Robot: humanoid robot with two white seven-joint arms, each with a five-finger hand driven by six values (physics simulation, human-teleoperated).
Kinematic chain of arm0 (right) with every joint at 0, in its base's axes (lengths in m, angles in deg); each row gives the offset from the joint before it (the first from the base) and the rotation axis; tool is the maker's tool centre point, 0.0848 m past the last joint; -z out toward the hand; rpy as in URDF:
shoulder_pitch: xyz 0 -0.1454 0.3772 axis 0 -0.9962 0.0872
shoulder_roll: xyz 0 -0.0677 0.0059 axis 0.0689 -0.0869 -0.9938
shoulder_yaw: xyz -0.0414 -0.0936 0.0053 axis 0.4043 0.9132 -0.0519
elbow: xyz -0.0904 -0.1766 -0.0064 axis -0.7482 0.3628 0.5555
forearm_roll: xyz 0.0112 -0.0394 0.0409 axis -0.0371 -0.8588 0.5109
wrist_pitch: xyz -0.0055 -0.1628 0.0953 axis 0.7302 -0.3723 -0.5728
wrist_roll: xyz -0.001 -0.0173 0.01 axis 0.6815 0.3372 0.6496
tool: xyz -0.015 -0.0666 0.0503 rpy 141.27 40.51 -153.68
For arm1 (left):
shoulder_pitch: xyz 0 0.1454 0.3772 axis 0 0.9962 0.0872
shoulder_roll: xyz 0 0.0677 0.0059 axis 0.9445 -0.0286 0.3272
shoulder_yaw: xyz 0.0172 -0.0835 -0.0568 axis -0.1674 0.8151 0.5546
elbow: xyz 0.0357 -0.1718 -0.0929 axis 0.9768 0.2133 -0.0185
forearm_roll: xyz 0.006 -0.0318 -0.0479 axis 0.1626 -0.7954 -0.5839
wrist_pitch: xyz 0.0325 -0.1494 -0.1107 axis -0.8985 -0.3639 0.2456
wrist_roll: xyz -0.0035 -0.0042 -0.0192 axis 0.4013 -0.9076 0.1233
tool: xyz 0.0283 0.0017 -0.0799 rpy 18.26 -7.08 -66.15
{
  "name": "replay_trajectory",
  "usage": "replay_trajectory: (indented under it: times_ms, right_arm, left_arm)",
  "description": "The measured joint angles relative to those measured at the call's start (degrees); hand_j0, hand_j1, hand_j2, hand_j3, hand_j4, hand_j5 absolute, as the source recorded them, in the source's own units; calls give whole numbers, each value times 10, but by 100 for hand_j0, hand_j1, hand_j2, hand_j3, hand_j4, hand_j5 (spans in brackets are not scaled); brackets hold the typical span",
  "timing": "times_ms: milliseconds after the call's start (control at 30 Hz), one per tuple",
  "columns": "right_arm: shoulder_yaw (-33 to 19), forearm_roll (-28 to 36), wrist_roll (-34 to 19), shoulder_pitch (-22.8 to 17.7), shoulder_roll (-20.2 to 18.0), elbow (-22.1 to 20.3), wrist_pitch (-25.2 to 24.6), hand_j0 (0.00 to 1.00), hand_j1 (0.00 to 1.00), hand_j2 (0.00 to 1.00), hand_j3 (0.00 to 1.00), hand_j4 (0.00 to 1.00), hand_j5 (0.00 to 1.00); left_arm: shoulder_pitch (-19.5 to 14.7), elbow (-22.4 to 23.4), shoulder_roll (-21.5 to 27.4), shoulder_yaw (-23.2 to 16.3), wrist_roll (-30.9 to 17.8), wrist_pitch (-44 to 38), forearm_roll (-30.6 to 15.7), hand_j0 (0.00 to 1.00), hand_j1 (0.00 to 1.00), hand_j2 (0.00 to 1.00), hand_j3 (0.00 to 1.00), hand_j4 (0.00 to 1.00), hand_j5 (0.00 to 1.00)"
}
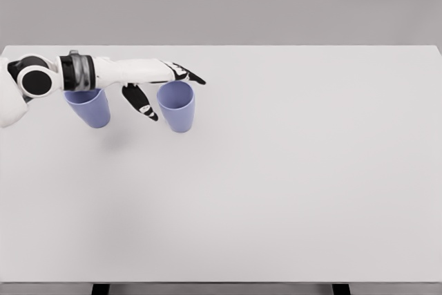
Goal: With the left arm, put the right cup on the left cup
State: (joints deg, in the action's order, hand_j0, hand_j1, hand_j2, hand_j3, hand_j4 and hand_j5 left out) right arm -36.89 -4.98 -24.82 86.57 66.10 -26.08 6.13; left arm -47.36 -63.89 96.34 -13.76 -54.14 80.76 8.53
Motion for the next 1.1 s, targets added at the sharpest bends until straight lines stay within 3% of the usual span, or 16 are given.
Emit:
replay_trajectory:
  times_ms: [1100]
  right_arm:
    - [0, 0, 0, 0, 0, 0, 0, 100, 100, 100, 100, 100, 100]
  left_arm:
    - [23, 15, -20, 27, 2, 0, 47, 100, 100, 100, 100, 100, 100]
